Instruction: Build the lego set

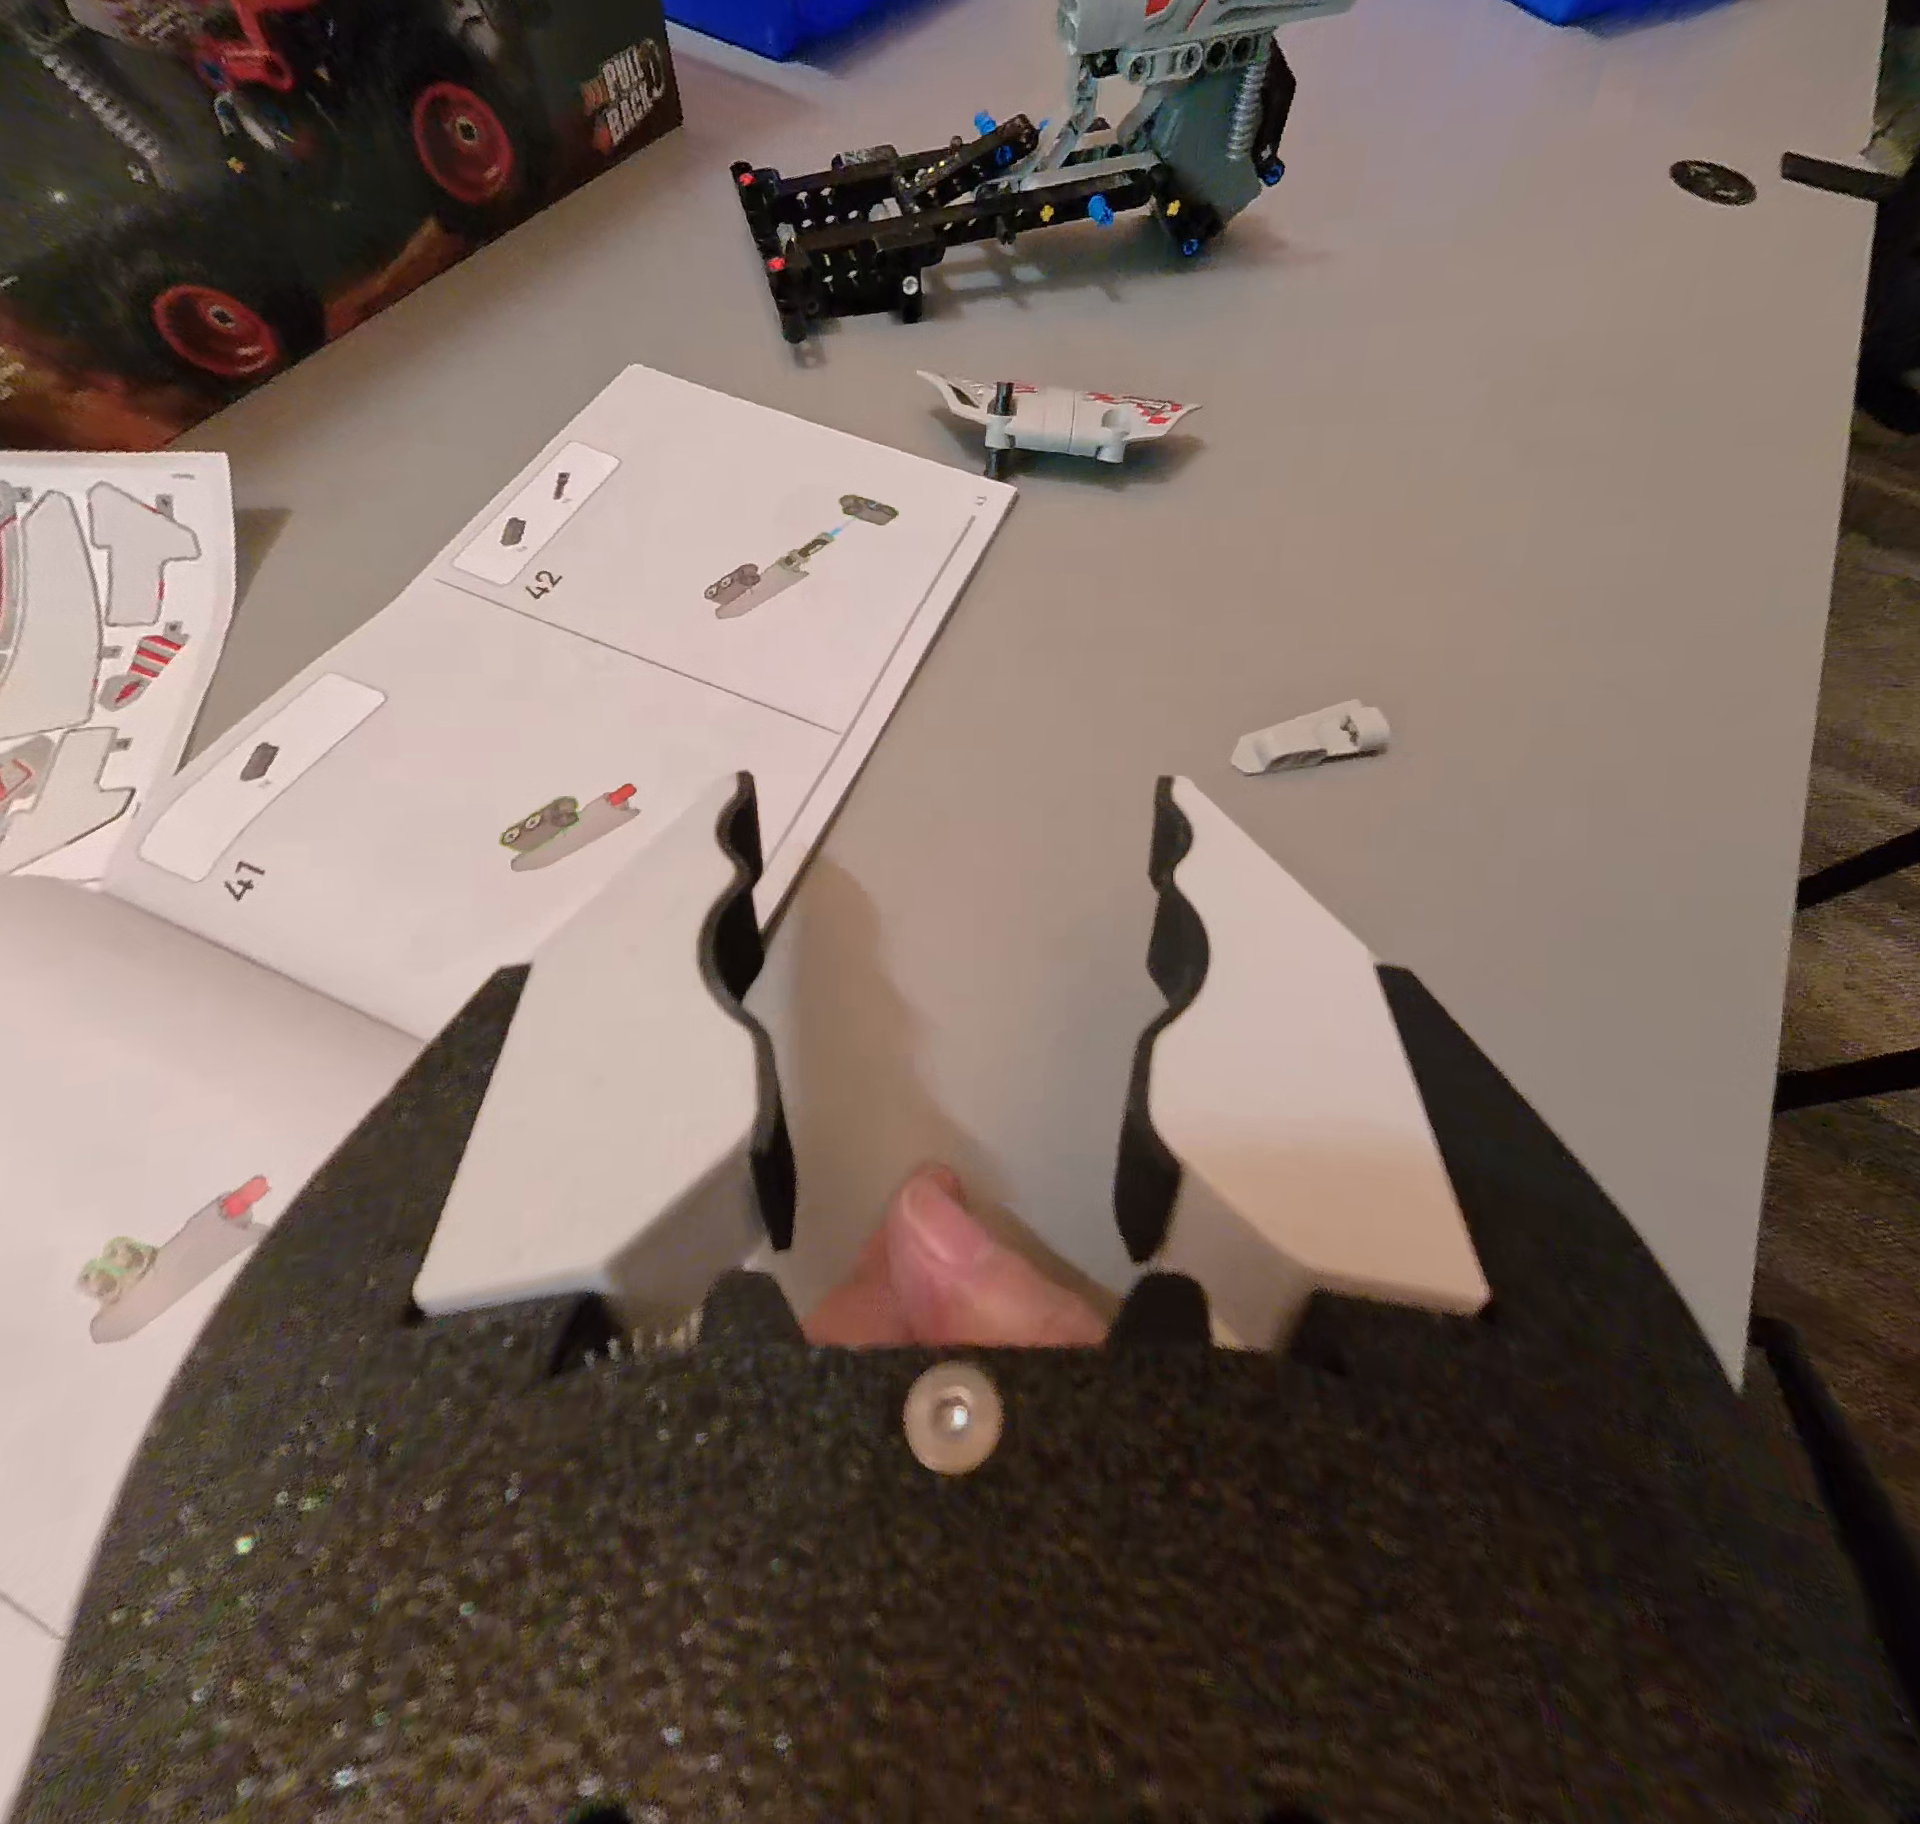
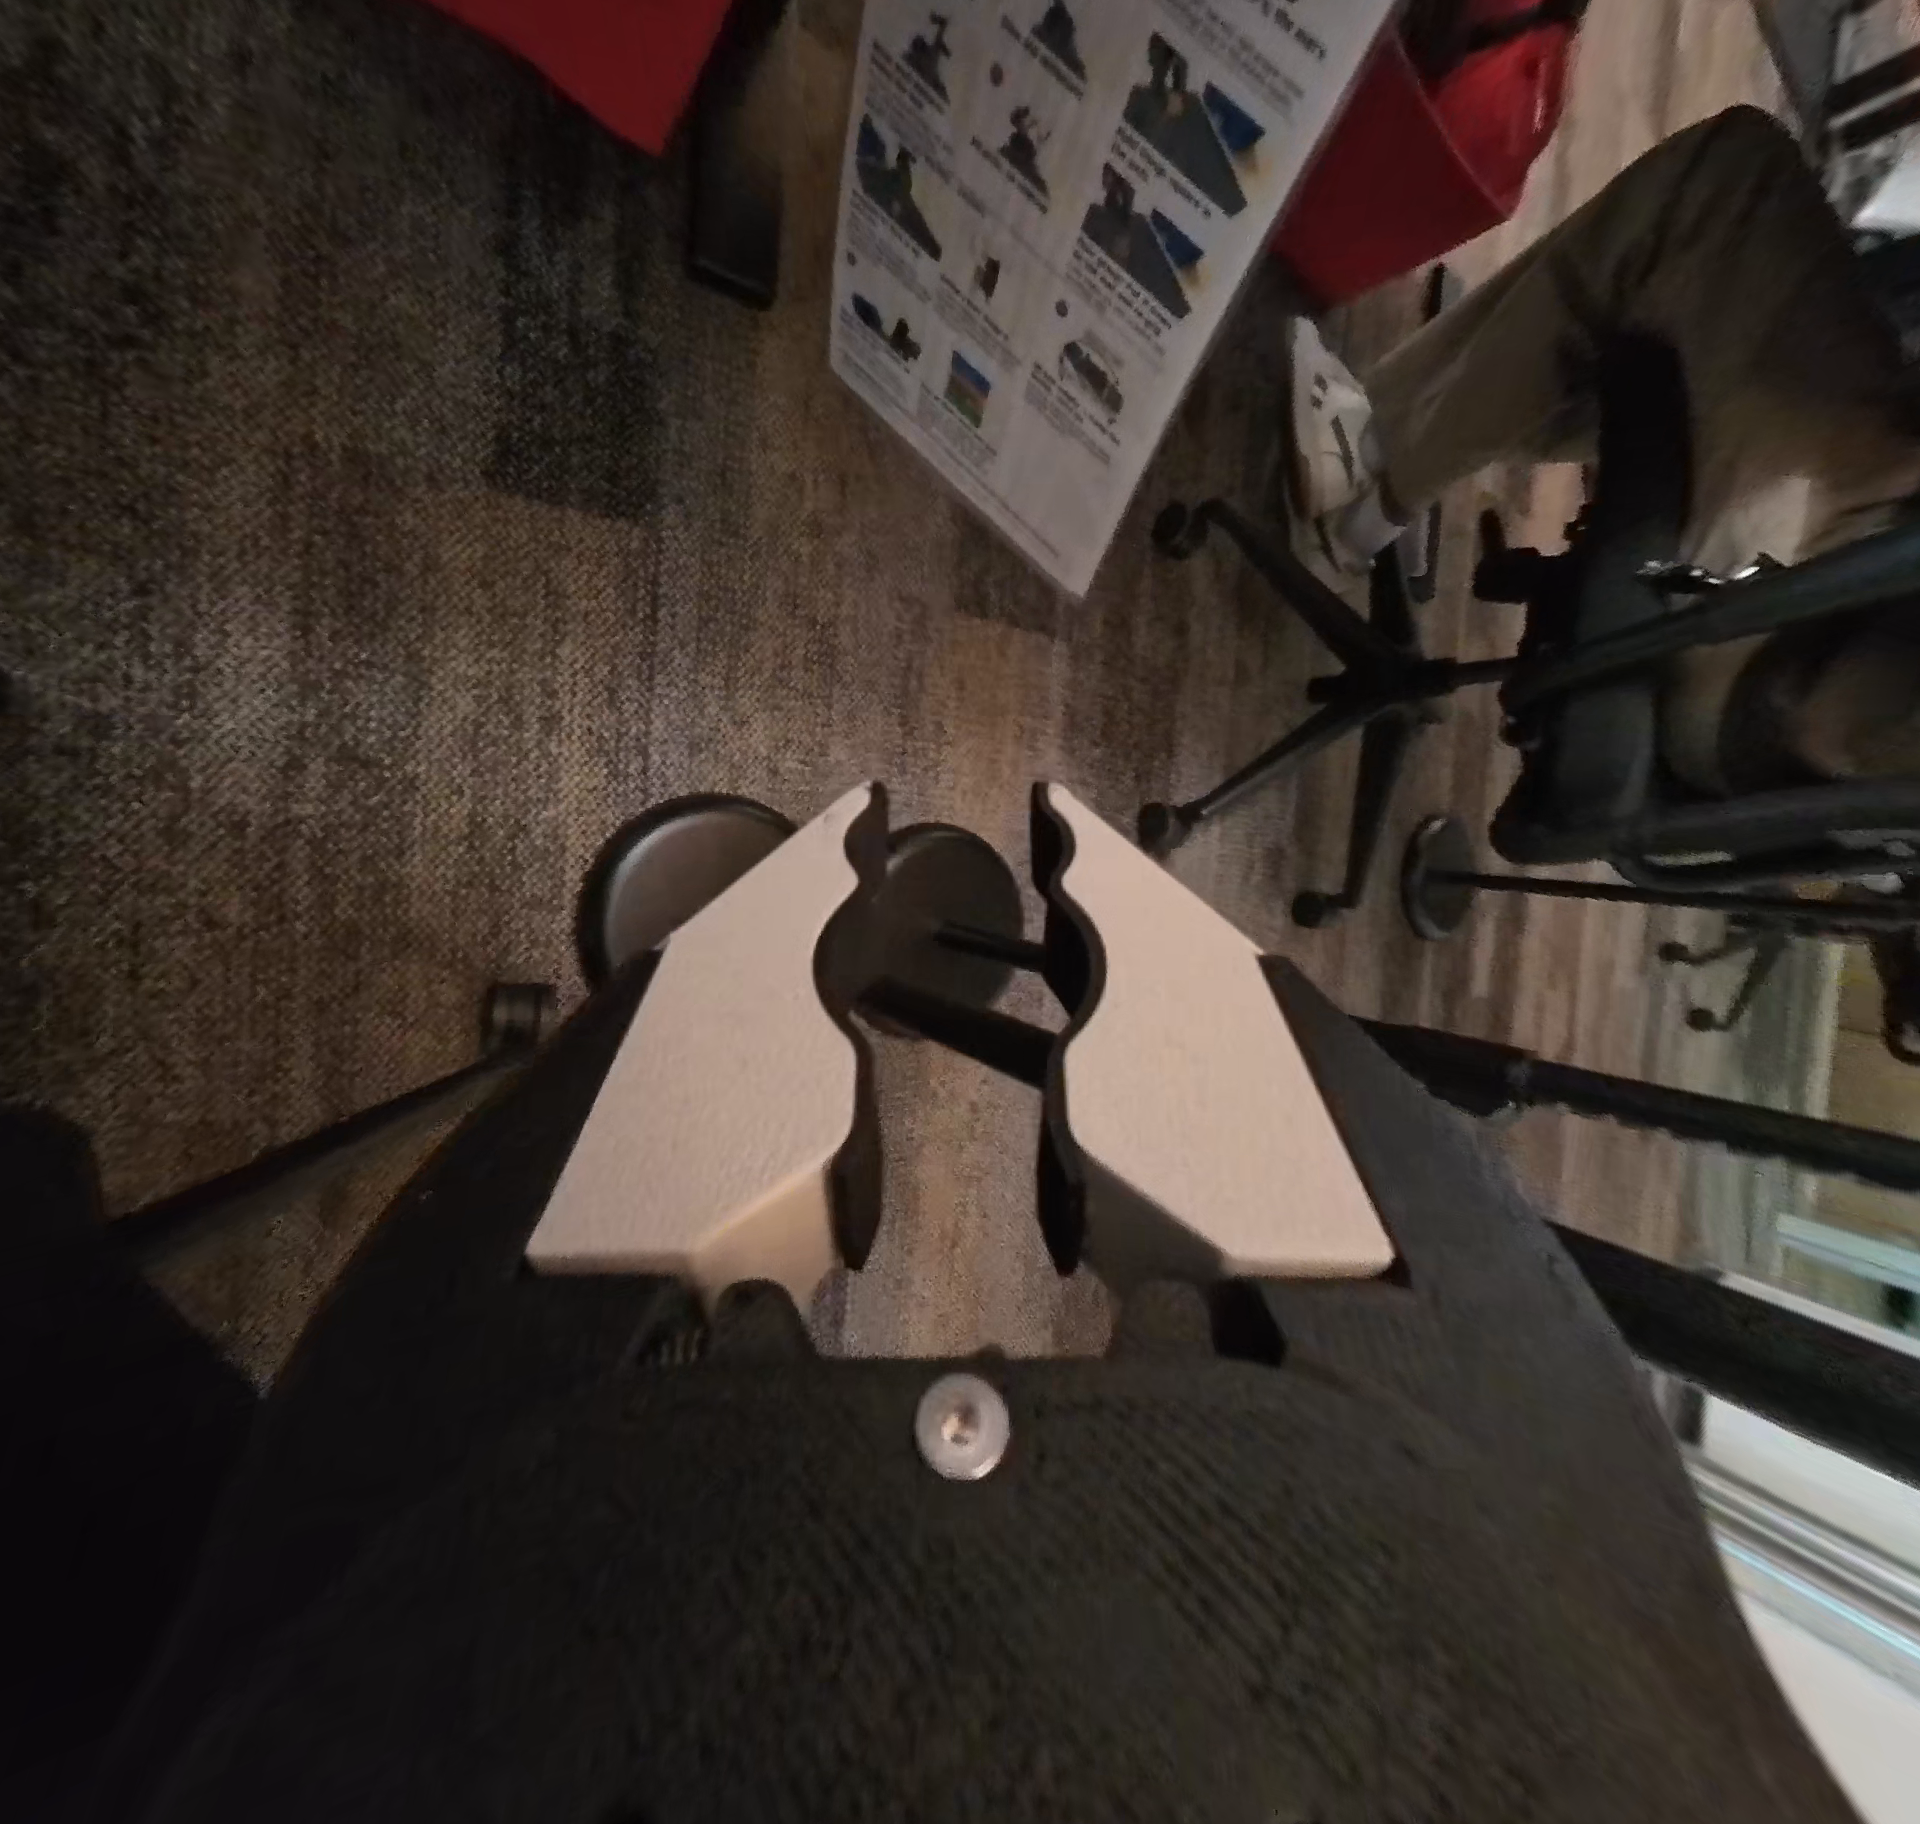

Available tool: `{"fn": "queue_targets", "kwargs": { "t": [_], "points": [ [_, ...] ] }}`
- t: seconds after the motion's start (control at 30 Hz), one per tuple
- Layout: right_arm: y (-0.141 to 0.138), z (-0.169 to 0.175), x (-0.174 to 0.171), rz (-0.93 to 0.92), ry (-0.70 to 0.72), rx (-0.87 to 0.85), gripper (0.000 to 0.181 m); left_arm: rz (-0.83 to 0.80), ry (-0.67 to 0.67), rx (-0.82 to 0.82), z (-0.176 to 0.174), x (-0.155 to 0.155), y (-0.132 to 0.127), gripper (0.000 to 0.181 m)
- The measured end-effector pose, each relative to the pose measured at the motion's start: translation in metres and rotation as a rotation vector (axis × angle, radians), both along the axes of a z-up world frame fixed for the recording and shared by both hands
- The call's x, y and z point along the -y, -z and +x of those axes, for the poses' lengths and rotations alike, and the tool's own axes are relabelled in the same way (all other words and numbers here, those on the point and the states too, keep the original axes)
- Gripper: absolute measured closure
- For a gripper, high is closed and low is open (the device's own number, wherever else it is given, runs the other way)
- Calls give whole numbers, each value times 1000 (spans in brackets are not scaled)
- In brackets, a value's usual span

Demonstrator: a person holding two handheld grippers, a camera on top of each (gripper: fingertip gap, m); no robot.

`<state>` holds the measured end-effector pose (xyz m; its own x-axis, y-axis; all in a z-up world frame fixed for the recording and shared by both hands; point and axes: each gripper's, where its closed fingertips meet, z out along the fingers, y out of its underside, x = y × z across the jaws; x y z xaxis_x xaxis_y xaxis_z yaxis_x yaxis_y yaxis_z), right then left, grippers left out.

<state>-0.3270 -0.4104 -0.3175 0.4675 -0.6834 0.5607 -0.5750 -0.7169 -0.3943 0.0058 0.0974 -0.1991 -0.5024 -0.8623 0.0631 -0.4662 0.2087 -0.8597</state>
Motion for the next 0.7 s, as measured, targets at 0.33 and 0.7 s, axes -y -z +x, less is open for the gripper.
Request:
{"fn": "queue_targets", "kwargs": {
  "t": [0.33,0.7],
  "points": [
    [8,-73,60,71,-21,-62,160,-27,-134,307,-6,-19,-43,94],
    [24,-131,96,129,-69,-182,162,-119,-193,546,-24,-34,-78,82]
  ]
}}
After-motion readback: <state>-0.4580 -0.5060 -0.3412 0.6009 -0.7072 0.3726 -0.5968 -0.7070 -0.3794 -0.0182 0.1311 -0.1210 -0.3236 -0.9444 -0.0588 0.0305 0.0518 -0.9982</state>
